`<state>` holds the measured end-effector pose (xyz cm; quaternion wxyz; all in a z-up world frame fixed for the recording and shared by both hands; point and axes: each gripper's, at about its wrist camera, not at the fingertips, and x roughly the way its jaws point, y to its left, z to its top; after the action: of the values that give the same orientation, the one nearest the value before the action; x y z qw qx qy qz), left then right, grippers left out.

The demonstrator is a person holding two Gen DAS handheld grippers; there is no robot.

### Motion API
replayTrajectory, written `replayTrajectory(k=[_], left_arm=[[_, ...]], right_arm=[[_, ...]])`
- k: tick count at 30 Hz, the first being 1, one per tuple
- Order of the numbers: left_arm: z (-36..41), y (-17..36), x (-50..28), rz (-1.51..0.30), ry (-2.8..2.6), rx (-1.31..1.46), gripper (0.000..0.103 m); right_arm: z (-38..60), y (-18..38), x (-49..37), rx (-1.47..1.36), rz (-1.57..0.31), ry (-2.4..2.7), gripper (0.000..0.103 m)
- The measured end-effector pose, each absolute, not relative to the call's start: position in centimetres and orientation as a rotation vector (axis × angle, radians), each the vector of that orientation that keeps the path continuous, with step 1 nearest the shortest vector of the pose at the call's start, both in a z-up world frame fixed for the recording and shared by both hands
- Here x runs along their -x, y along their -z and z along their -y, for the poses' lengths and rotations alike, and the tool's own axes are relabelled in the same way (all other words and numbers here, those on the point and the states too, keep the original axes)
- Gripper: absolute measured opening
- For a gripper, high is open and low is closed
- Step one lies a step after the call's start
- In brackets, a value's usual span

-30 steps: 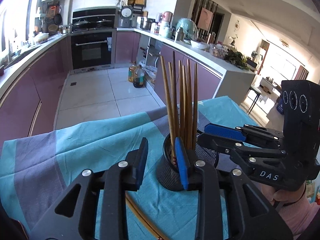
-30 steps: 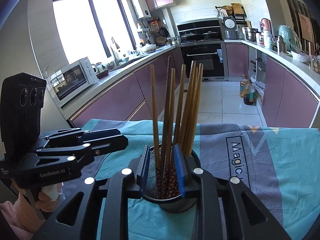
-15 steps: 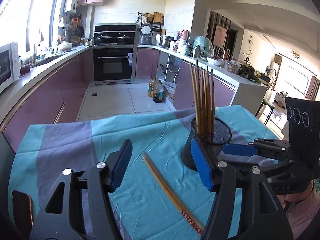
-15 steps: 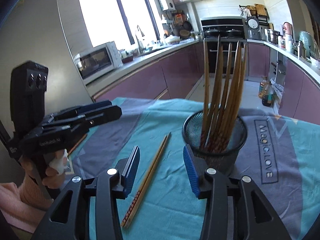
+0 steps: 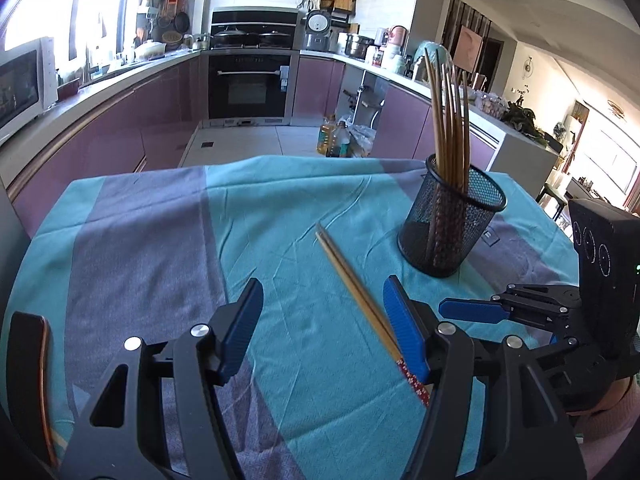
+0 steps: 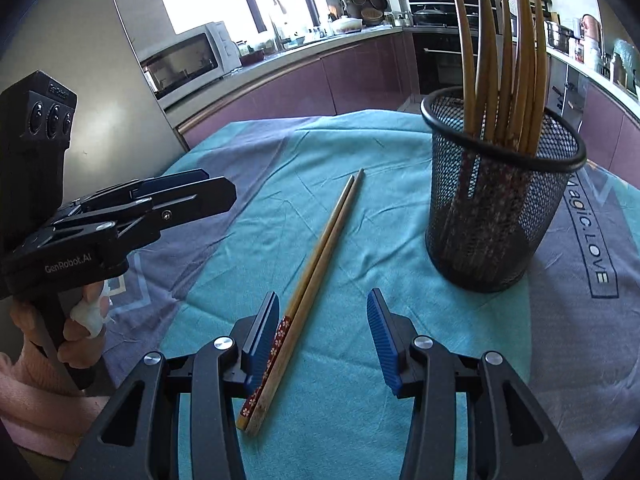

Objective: Organize utensils
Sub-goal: 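Move both tools back to the last two chopsticks and close on them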

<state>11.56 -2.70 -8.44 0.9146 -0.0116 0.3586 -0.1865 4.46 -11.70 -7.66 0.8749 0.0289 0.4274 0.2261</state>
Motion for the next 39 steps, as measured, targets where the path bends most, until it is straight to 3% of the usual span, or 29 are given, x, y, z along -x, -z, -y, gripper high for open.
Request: replayTrajectory(k=[39], left_arm=[[5.5,12.2,-12.9,-0.866,0.426,-0.015,0.061]], right_arm=[[11.0,8.9,-4.7,-0.004,-0.931,-0.401,0.042]])
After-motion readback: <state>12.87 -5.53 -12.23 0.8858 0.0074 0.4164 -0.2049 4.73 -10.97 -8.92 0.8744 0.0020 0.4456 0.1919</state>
